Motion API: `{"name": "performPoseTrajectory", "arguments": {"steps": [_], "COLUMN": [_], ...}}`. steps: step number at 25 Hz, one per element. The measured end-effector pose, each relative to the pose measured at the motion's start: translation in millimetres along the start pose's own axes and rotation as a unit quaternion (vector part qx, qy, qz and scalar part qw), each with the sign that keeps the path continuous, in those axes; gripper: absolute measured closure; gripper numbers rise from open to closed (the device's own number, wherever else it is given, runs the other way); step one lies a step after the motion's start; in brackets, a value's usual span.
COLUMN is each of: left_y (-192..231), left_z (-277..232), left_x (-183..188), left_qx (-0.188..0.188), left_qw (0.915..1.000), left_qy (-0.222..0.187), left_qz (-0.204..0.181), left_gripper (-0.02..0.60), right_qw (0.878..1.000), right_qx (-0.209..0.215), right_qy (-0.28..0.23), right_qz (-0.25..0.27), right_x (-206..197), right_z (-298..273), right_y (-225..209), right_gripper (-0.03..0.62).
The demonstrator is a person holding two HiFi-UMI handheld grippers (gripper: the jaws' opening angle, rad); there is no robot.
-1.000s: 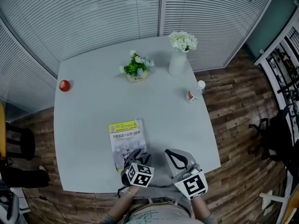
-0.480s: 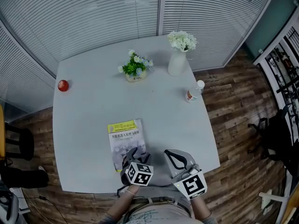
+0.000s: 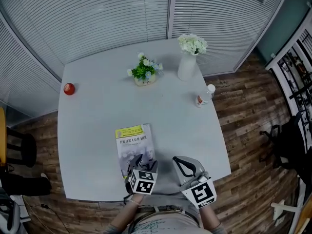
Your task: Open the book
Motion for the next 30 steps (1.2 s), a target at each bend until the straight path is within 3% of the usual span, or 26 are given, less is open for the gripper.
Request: {"name": "performPoseTrajectory", "arguments": {"steps": [6,16,30], "left_y": [3,-5,16], "left_z": [8,19,44], "left_x": [0,1,0], "left_qx": [-0.019,-0.091,-0.114], "left_qw": [0.9997,0.9944,0.9891], "left_qy": [-0.01,-0.015,-0.04], "left_qz": [0.016,0.05,0.084], "left_gripper": [0.319,0.54,0.578], "right_qw": [1.0,1.0,1.0], "right_qx": [0.001,0.0,0.004], "right_qy": [-0.004,-0.005,0.005], "right_qz": [0.001,0.006,0.017], "right_x": [3,8,5], "right_z": [-2,-9,-16], "right_y": [6,16,34], "right_gripper": [0.591,0.591,0.591]}}
Point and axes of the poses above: the fingertips, and each gripper's own axes: z backward along the fingers, y to its left, x out of its top, the point moved 3 cm from there along z, backward along the fingers, and after that the axes turned 3 degrees about z, right-handed, at the moved point
